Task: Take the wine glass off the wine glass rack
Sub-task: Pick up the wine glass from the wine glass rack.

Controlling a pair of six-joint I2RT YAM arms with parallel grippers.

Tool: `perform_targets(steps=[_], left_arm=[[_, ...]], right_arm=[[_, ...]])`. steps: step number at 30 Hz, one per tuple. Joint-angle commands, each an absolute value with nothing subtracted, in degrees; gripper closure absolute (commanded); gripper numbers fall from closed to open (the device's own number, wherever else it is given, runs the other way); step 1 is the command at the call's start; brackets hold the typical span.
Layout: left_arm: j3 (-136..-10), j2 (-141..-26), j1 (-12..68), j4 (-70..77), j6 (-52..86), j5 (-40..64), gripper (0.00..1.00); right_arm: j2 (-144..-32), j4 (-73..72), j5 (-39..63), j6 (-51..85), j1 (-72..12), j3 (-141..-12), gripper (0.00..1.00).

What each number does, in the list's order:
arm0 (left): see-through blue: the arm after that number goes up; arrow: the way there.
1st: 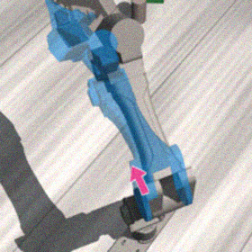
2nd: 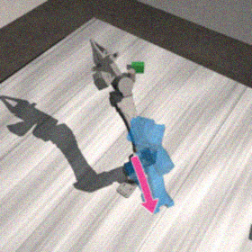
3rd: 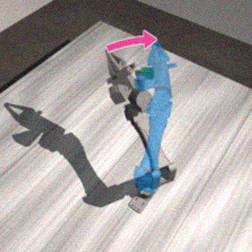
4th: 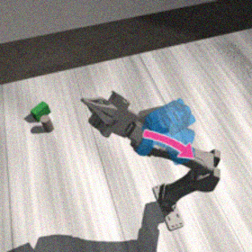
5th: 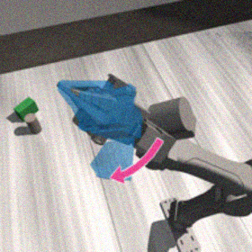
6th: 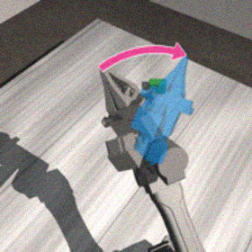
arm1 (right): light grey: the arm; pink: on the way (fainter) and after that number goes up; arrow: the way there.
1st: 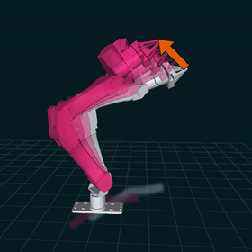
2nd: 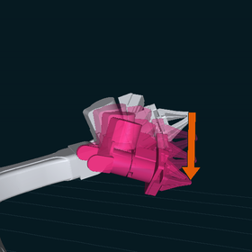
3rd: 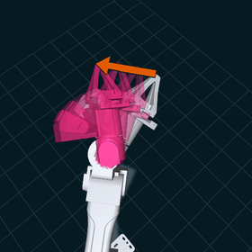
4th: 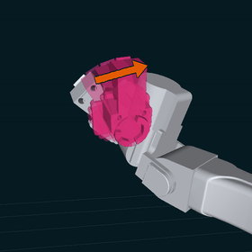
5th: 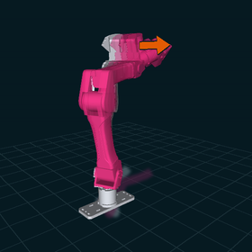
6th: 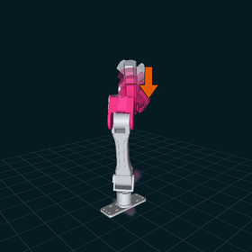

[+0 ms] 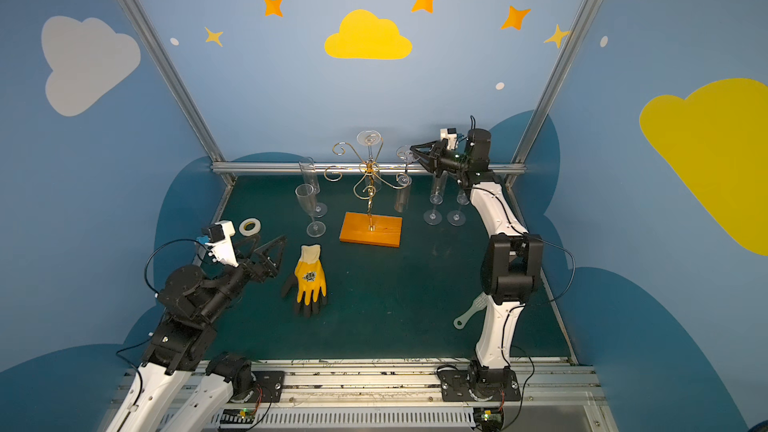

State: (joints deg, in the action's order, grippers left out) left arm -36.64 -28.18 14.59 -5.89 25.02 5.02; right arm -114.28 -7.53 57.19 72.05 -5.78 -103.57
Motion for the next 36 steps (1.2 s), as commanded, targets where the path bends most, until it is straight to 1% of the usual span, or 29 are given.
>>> perform_targets(steps=[1, 8, 12, 15, 21, 29, 36], left_arm=[[-36.12, -27.31, 14.51, -5.66, 25.30, 4.22, 0.01], [-35.72, -26.22, 14.51, -5.70, 25.76, 3.87, 0.01], [-36.03, -26.02, 14.51, -6.56, 25.74, 3.83, 0.01], [-35.83, -25.84, 14.52, -6.68, 25.97, 3.69, 0.01], [-35.44, -24.74, 14.53, -6.13, 25.94, 3.39, 0.01], [-36.11, -25.03, 14.50, -6.50, 25.91, 3.25, 0.01], [-36.52, -26.07, 14.55, -6.25, 26.17, 3.31, 0.01]], right_arm=[[-113.34, -9.27, 58.28, 72.07, -5.91, -104.10, 0.77], [-112.59, -7.83, 57.32, 70.97, -5.81, -103.79, 0.84], [-112.59, -9.03, 57.13, 72.10, -5.86, -103.71, 0.89], [-112.50, -9.74, 56.90, 72.82, -5.83, -103.47, 0.91], [-112.13, -10.53, 56.00, 74.62, -5.89, -102.76, 1.00], [-110.60, -17.32, 54.57, 81.60, -5.83, -100.01, 1.00], [-107.79, -19.16, 52.65, 85.03, -5.59, -98.58, 1.00]])
